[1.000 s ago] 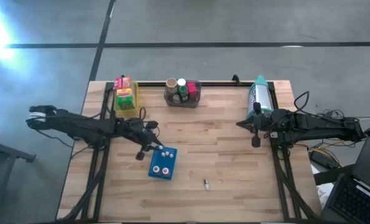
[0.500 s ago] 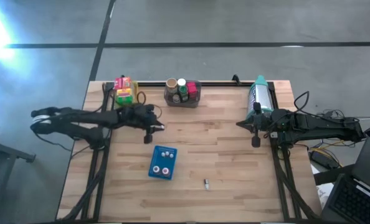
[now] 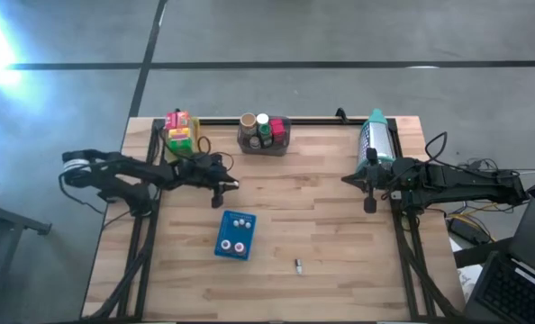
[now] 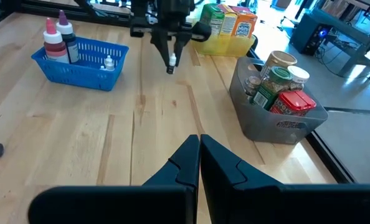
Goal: Pick & Place Kitchen Items
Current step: Put the black food coloring bottle into the blue bin
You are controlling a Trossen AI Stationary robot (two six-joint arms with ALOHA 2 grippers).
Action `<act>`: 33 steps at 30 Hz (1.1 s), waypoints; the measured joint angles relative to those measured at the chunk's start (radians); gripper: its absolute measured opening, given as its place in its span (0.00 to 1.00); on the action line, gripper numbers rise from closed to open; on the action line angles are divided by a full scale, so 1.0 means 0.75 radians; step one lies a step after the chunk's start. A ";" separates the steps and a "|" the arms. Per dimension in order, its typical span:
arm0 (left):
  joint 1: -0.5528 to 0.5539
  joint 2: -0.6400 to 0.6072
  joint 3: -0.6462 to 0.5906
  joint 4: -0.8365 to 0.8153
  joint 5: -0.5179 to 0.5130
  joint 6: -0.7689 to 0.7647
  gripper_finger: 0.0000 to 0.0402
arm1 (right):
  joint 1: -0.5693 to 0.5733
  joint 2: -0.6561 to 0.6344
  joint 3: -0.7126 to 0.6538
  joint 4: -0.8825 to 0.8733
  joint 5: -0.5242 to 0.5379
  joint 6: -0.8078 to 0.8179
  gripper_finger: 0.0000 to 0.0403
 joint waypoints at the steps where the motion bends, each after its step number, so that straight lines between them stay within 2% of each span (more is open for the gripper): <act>1: 0.000 0.019 -0.002 0.000 -0.011 -0.003 0.22 | 0.000 0.000 0.000 0.000 0.000 0.004 0.02; 13: -0.001 0.222 -0.003 0.190 -0.015 -0.018 0.22 | 0.000 0.000 0.000 0.000 0.000 0.004 0.02; 19: 0.000 0.231 -0.001 0.190 -0.011 -0.063 0.22 | 0.000 0.000 0.000 0.000 0.000 -0.001 0.02; 28: -0.002 0.203 0.002 0.136 -0.006 -0.091 0.41 | 0.000 0.000 0.000 0.000 0.000 0.004 0.02; 33: -0.002 0.179 0.022 0.082 -0.005 -0.071 0.46 | 0.000 0.000 0.000 0.000 0.000 0.005 0.02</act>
